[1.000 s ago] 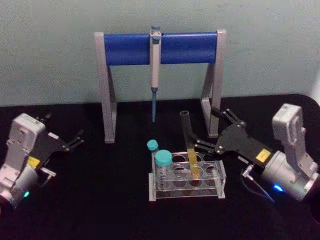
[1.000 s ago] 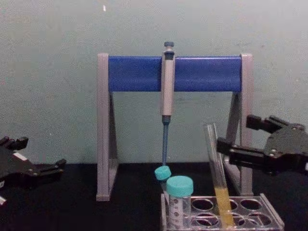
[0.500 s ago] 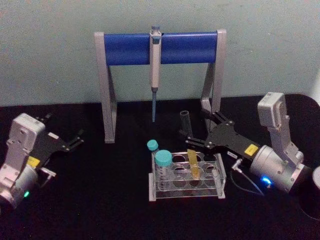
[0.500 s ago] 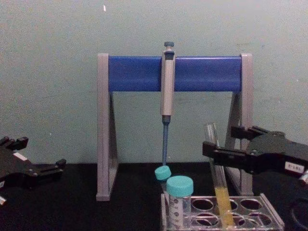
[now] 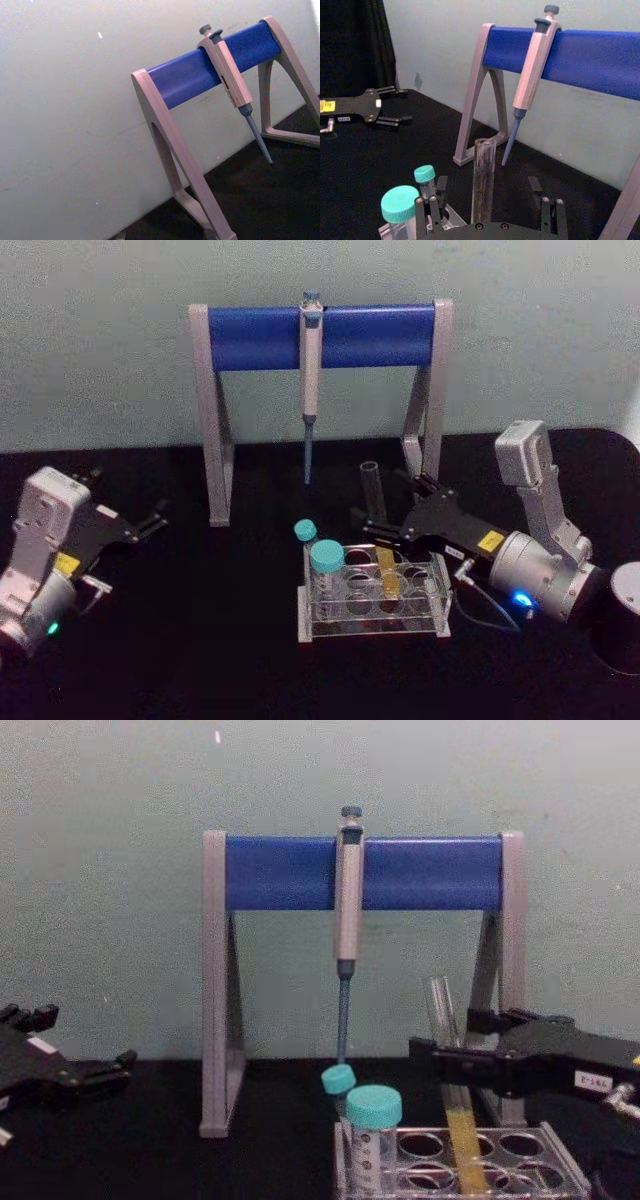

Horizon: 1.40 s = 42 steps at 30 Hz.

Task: Pick up the test tube from the test tube rack, shake it, then place it back into the test tube rack.

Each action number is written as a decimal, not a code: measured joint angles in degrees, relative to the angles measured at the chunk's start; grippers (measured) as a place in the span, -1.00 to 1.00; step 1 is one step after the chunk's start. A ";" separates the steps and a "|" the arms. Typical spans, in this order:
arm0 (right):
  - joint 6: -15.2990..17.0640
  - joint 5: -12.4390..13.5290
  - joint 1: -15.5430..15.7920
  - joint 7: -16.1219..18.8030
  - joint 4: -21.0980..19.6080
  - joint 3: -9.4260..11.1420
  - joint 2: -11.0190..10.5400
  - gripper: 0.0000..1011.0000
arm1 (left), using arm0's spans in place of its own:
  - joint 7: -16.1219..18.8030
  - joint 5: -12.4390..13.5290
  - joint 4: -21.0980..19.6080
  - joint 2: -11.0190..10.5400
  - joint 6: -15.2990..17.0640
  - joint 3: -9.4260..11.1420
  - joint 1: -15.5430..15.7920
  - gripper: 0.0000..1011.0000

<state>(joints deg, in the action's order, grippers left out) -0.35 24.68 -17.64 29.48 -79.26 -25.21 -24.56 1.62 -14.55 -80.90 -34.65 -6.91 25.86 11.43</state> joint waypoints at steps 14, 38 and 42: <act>0.53 -0.80 -0.26 0.54 0.53 -0.30 0.17 0.98 | 0.00 0.00 0.00 0.00 0.00 0.00 0.00 0.98; 0.43 -0.79 -0.17 0.55 0.41 -0.27 0.13 0.62 | 0.00 0.00 0.00 0.00 0.00 0.00 0.00 0.98; 0.45 -0.79 -0.17 0.53 0.41 -0.28 0.14 0.44 | 0.00 0.00 0.00 0.00 0.00 0.00 0.00 0.98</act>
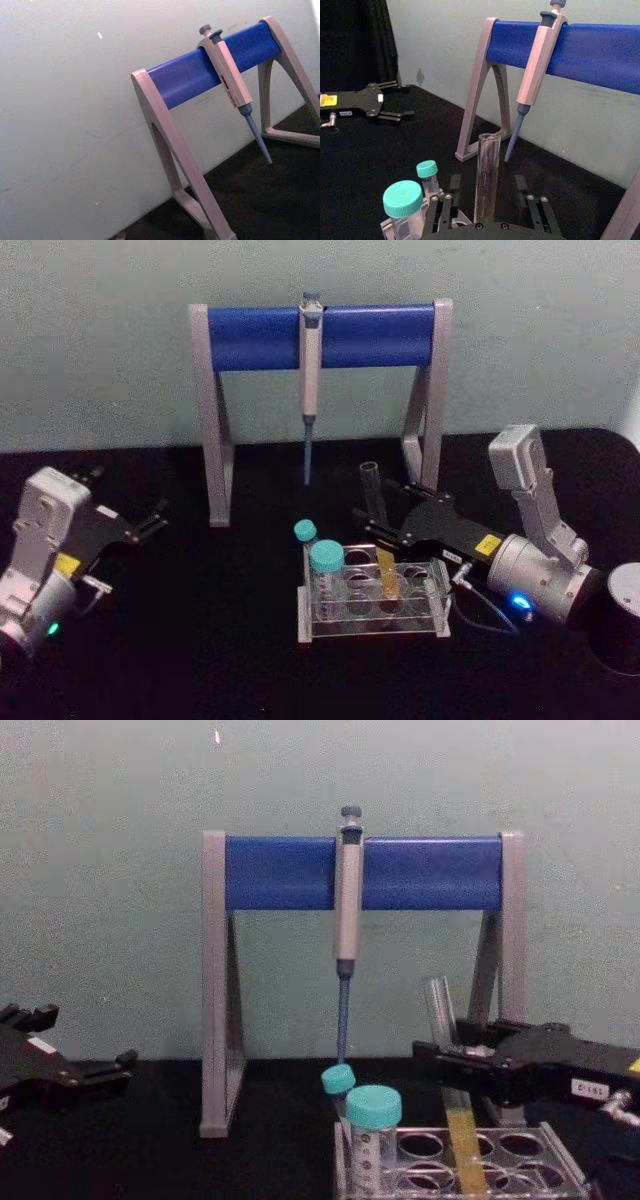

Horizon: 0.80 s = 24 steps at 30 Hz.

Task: Pick up the test tube from the test tube rack, shake it, then place it back into the test tube rack.

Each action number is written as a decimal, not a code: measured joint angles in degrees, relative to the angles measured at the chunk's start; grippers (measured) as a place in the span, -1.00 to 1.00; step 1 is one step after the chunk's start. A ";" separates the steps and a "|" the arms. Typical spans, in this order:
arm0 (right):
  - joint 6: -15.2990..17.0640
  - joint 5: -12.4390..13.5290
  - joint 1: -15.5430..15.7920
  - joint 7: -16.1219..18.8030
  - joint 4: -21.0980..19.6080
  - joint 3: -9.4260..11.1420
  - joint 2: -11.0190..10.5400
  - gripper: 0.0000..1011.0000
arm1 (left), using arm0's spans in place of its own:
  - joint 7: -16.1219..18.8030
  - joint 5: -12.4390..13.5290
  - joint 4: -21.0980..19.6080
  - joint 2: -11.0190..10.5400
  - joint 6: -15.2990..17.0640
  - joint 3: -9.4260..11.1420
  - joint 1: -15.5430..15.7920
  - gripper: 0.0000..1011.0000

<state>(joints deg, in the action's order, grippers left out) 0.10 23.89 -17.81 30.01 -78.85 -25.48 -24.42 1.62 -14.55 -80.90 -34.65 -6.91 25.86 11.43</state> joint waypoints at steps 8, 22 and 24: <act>0.02 0.00 0.00 -0.04 0.00 -0.01 0.00 -0.12 | 0.00 0.00 0.00 0.00 0.00 0.00 0.00 0.98; 0.02 0.01 0.00 -0.06 0.00 0.00 0.00 -0.55 | 0.00 0.00 0.00 0.00 0.00 0.00 0.00 0.98; 0.02 0.00 0.00 -0.06 0.00 0.00 0.00 -0.55 | 0.00 0.00 0.00 0.00 0.00 0.00 0.00 0.98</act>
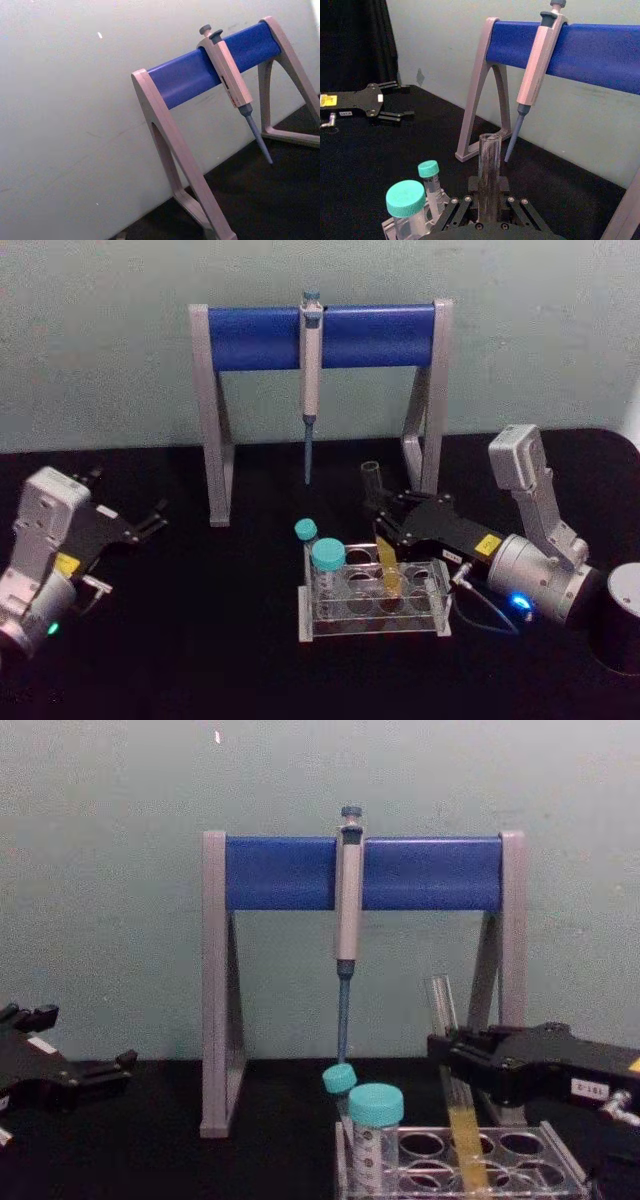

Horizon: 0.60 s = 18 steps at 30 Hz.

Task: Pick up the test tube from the test tube rack, shake it, then place it back into the test tube rack.

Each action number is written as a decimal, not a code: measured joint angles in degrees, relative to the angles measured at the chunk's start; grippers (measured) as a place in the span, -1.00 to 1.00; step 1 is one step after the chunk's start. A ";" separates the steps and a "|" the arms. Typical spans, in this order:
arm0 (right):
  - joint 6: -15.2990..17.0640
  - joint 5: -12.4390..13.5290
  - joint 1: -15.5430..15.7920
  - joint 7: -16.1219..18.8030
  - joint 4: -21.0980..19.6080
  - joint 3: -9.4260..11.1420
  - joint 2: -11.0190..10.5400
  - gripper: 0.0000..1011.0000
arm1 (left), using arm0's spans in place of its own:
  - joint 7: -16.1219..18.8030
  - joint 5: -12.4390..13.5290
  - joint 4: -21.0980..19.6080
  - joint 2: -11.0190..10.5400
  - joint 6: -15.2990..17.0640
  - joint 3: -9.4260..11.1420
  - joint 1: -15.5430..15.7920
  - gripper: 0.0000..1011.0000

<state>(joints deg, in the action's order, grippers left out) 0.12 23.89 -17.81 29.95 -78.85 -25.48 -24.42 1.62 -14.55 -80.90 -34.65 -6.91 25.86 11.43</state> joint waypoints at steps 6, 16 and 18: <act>-0.30 0.41 0.03 0.45 0.04 0.21 0.00 -0.55 | 0.00 0.00 0.00 0.00 0.00 0.00 0.00 0.98; -2.02 6.70 1.18 4.33 -1.54 2.42 -0.44 -0.55 | 0.00 0.00 0.00 0.00 0.00 0.00 0.00 0.98; -2.46 7.85 1.55 4.54 -2.57 2.92 -0.76 -0.55 | 0.00 0.00 0.00 0.00 0.00 0.00 0.00 0.98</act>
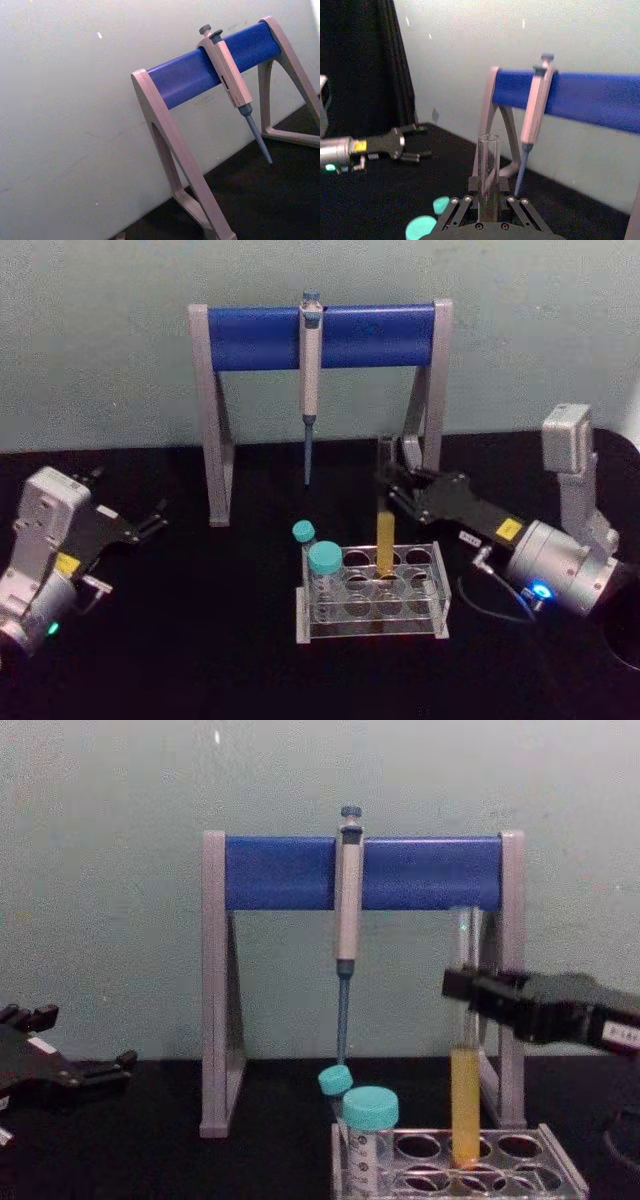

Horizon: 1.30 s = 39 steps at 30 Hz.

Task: Pick up the test tube from the test tube rack, shake it, then place it back into the test tube rack.

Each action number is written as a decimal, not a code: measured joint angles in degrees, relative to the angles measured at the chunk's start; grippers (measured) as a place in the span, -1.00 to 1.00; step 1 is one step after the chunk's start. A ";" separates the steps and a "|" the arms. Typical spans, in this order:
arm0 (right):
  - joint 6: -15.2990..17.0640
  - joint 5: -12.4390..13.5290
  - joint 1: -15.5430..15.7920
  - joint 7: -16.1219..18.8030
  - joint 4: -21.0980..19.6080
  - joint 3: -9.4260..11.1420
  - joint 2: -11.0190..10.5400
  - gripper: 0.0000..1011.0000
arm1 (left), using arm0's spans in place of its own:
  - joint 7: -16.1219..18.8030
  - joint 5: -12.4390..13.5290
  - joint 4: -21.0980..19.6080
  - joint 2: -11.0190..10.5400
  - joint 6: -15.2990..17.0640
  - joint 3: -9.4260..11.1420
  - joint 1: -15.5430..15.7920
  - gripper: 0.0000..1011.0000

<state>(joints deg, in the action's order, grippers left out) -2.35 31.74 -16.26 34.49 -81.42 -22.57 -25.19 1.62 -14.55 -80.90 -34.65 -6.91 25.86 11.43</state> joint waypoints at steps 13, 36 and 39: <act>-9.26 -0.12 2.92 -2.37 -4.87 2.69 -0.38 -0.55 | 0.00 0.00 0.00 0.00 0.00 0.00 0.00 0.98; -12.18 -4.80 4.11 -4.23 -4.42 4.73 2.13 -0.55 | 0.00 0.00 0.00 0.00 0.00 0.00 0.00 0.98; -10.86 -2.41 3.69 -1.46 -4.15 4.52 1.76 -0.55 | 0.00 0.00 0.00 0.00 0.00 0.00 0.00 0.98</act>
<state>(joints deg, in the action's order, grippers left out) -13.20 29.33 -12.57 33.03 -85.57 -18.05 -23.43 1.62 -14.55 -80.90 -34.65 -6.91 25.86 11.43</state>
